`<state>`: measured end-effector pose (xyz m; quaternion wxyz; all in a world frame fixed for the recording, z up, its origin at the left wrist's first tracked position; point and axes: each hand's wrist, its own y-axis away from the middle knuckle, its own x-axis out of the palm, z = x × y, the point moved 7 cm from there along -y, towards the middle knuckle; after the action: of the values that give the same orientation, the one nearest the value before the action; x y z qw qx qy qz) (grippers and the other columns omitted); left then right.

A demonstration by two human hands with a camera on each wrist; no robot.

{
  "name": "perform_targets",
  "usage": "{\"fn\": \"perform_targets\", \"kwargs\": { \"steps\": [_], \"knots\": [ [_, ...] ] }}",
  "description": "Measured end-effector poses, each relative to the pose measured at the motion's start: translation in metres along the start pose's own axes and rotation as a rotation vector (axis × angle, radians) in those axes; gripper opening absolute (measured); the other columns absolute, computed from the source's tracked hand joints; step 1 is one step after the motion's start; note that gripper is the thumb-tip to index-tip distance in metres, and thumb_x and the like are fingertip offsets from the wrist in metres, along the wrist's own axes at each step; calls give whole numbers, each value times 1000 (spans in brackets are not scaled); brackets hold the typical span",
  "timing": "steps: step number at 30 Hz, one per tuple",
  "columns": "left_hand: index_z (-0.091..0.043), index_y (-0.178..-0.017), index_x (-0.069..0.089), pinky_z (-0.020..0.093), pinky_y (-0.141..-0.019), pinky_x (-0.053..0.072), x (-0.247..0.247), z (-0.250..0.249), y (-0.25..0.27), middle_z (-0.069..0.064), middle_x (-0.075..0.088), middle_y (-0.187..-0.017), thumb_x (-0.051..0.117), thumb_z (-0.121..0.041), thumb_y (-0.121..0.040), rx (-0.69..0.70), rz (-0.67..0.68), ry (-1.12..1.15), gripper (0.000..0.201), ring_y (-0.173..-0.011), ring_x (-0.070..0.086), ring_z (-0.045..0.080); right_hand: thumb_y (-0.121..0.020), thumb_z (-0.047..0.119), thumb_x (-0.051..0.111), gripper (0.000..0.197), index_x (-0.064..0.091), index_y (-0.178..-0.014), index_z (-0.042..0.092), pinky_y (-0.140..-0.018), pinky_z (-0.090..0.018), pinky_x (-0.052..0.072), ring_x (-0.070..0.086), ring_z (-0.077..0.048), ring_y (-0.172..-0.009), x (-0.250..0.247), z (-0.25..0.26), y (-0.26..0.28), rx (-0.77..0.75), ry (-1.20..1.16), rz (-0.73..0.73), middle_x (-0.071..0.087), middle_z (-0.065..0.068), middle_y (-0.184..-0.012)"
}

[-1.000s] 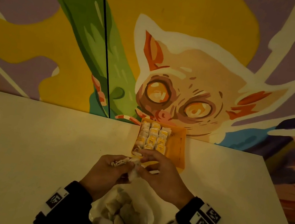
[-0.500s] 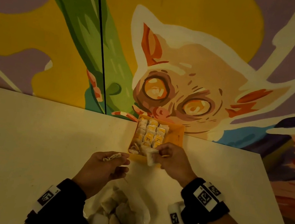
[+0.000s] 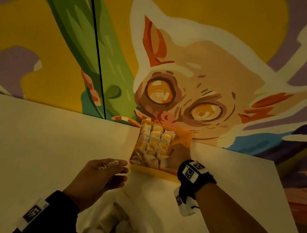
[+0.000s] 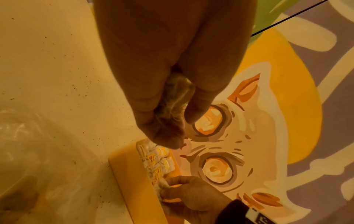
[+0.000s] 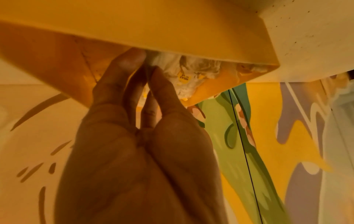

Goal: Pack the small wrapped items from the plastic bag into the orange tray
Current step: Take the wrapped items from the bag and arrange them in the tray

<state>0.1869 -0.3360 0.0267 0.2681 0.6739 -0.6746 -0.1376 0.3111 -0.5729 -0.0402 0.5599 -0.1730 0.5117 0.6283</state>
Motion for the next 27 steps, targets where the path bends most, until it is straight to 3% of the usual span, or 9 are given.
{"fn": "perform_targets", "kwargs": {
  "steps": [3,6,9,12,16,19,22,24,27],
  "knots": [
    [-5,-106,68,32,-73,58,2,0,-2,16,70,-103,51,-11,-97,-21,-2,3,20,-91,69,30,-105,15,34,41,39,-143,3,-111,-31,30,36,-27,-138,14,7,-4,-40,64,117,37,-10,-151],
    [-5,-105,68,33,-74,59,3,2,-2,17,70,-102,50,-11,-98,-33,-3,8,20,-88,69,29,-102,21,43,38,45,-138,10,-109,-24,35,41,-25,-134,17,10,-5,-41,65,166,39,-8,-149],
    [-7,-104,69,33,-74,60,3,4,-1,16,71,-101,51,-12,-98,-42,-14,-1,20,-86,70,29,-86,8,64,20,59,-105,14,-74,-20,53,60,-22,-99,17,9,-17,-37,11,154,56,-11,-125],
    [-7,-104,70,34,-74,60,2,6,2,16,71,-101,51,-13,-98,-50,-19,-3,20,-88,70,30,-77,8,71,39,61,-115,5,-91,-44,54,60,-35,-111,14,7,-17,-30,45,120,59,-22,-125],
    [-5,-107,68,35,-75,60,2,6,5,17,71,-102,50,-14,-98,-45,-17,13,22,-88,70,30,-87,25,70,58,47,-138,9,-108,-37,40,45,-30,-132,16,4,-12,-43,212,117,45,-13,-145],
    [-4,-112,66,38,-79,59,4,7,6,17,71,-103,50,-22,-99,-67,-3,88,28,-90,70,31,-87,20,68,29,57,-114,15,-97,-33,45,52,-26,-118,7,13,-5,-67,155,75,53,-13,-129],
    [-3,-111,65,42,-82,55,7,9,9,20,71,-108,47,-38,-98,-156,10,242,41,-101,67,37,-87,14,62,32,54,-117,18,-88,-35,50,58,-26,-110,-5,20,12,-86,-75,-35,58,-11,-120],
    [0,-113,64,44,-85,53,8,8,12,24,68,-113,44,-43,-97,-199,27,327,50,-106,64,41,-84,13,64,21,57,-102,21,-62,-21,46,61,-16,-88,-14,29,38,-151,-249,-157,63,-3,-101],
    [2,-117,62,45,-89,51,10,7,16,26,65,-118,42,-46,-96,-220,50,369,57,-103,64,40,-88,12,65,13,63,-94,24,-59,-9,44,62,-7,-85,-10,58,86,-388,-417,-97,65,6,-93]
  ]
}}
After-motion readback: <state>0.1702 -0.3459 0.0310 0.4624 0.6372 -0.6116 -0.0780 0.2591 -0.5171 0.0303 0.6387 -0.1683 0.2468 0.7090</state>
